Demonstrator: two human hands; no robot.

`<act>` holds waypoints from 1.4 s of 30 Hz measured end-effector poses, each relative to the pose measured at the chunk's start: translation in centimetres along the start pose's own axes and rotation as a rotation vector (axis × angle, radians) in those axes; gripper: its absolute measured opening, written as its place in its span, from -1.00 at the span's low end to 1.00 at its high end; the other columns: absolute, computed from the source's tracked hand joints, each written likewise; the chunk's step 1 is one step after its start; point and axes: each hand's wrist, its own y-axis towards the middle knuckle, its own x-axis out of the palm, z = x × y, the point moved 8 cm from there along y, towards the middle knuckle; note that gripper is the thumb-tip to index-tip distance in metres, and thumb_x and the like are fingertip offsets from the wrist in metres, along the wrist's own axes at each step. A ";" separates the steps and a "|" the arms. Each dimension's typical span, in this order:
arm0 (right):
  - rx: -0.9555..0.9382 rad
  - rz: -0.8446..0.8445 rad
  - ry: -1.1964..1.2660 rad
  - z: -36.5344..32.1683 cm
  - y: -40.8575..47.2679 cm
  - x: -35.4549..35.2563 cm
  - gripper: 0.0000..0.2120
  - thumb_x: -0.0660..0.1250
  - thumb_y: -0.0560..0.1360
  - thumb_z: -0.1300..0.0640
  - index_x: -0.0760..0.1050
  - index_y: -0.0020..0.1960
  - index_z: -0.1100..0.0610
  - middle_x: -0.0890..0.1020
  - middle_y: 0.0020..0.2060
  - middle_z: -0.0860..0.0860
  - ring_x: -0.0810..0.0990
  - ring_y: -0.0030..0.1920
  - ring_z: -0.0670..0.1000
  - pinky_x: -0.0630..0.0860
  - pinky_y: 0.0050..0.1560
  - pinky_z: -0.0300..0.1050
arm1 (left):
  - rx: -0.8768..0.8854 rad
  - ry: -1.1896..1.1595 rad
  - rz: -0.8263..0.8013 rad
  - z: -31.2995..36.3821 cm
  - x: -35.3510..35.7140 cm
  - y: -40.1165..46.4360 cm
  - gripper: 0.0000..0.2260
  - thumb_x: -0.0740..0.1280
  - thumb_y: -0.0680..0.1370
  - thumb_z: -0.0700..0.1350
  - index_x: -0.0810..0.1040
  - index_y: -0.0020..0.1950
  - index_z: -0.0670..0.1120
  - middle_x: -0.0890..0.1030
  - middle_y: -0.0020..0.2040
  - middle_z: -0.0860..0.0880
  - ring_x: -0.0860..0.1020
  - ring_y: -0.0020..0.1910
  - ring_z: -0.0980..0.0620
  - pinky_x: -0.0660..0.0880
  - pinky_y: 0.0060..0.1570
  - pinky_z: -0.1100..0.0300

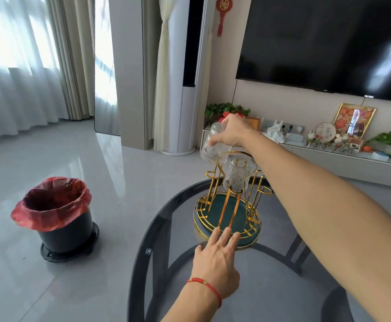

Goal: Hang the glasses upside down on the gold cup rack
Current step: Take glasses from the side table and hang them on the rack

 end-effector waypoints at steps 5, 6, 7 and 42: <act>0.016 -0.117 -0.137 0.9 -0.5 1.9 -0.41 0.65 0.29 -0.07 0.53 0.17 0.20 0.58 0.09 0.09 0.56 0.10 0.15 0.57 0.06 0.10 | -0.016 -0.025 -0.047 0.0 0.0 0.0 -0.30 0.28 0.60 -0.12 -0.04 0.64 0.04 -0.03 0.68 0.00 -0.12 0.64 -0.10 0.13 0.51 -0.33; 0.018 -0.143 -0.171 1.0 -0.5 2.2 -0.39 0.65 0.30 -0.07 0.55 0.20 0.20 0.60 0.14 0.12 0.57 0.12 0.17 0.57 0.04 0.08 | -0.021 -0.028 -0.052 0.0 0.0 0.0 -0.29 0.27 0.60 -0.13 -0.05 0.65 0.04 -0.04 0.68 0.01 -0.13 0.64 -0.10 0.12 0.51 -0.32; 0.023 -0.165 -0.194 1.1 -0.5 2.5 -0.37 0.65 0.30 -0.08 0.56 0.24 0.21 0.61 0.18 0.14 0.58 0.13 0.17 0.57 0.00 0.05 | -0.026 -0.033 -0.056 0.0 0.0 0.0 -0.29 0.26 0.60 -0.13 -0.06 0.65 0.04 -0.05 0.68 0.01 -0.14 0.64 -0.09 0.12 0.52 -0.32; 0.076 -0.245 -0.270 2.4 -2.4 2.4 -0.34 0.03 0.67 -0.27 0.36 0.59 0.14 0.35 0.59 0.19 0.37 0.53 0.24 0.32 0.46 0.17 | -0.037 -0.030 -0.030 -0.3 0.0 0.3 -0.31 0.24 0.60 -0.07 -0.05 0.65 0.03 -0.03 0.67 0.06 -0.13 0.64 -0.02 0.35 0.45 -0.19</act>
